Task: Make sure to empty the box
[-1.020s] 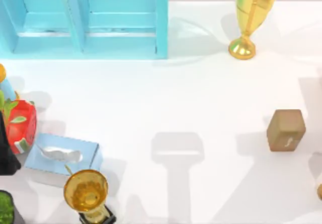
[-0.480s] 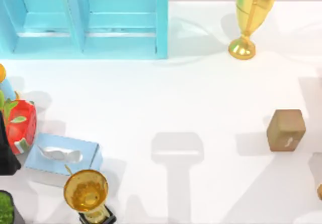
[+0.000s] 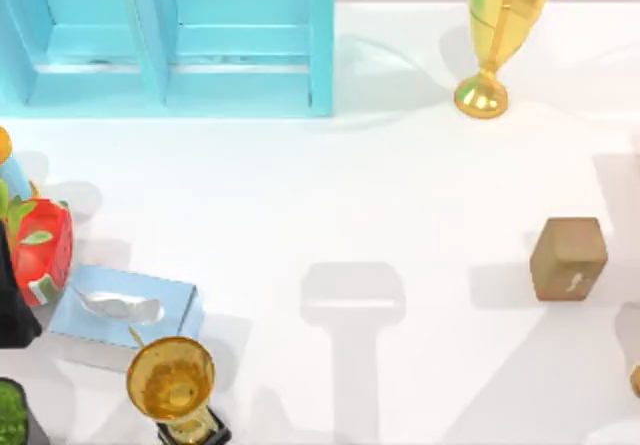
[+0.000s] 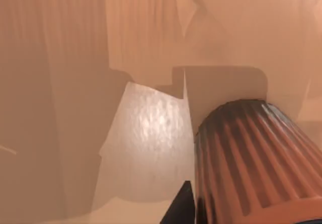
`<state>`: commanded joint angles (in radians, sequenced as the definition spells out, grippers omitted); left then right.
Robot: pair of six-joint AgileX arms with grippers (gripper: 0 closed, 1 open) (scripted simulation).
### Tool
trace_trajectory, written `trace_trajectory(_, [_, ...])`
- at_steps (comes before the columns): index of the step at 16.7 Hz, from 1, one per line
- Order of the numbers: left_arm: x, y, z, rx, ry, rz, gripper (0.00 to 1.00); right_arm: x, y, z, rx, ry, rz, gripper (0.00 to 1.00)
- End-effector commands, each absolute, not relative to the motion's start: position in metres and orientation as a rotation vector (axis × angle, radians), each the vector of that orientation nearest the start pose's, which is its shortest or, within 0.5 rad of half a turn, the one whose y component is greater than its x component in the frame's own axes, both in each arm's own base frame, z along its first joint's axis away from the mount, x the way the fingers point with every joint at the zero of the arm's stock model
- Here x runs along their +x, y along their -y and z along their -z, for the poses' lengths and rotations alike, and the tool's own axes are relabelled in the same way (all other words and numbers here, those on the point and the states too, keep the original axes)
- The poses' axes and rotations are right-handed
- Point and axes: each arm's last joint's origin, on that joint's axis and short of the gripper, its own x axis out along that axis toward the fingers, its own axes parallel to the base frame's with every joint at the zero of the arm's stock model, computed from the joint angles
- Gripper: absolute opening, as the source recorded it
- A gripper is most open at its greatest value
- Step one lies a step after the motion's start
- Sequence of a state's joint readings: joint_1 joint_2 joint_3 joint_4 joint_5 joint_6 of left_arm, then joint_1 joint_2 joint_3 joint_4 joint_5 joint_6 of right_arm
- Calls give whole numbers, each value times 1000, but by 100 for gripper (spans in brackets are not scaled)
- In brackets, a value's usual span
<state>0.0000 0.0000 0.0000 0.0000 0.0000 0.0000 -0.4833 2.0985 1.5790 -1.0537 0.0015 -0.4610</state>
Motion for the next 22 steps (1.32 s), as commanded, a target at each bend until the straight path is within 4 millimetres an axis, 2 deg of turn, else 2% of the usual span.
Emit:
trace_trajectory(4, [106, 1, -160, 0, 0, 0, 100, 357, 183, -159, 13, -1573, 10, 2])
trace_trajectory(5, [106, 1, -160, 0, 0, 0, 100, 357, 183, -159, 13, -1573, 10, 0])
trace_trajectory(14, [106, 1, -160, 0, 0, 0, 100, 357, 182, -161, 10, -1568, 12, 0])
trace_trajectory(16, [106, 1, -160, 0, 0, 0, 100, 364, 176, -174, -16, -1532, 16, 0])
trace_trajectory(20, [106, 1, -160, 0, 0, 0, 100, 390, 160, -210, -87, -1458, 0, 0])
trace_trajectory(22, [106, 1, -160, 0, 0, 0, 100, 396, 155, -228, -102, -1463, -16, 0])
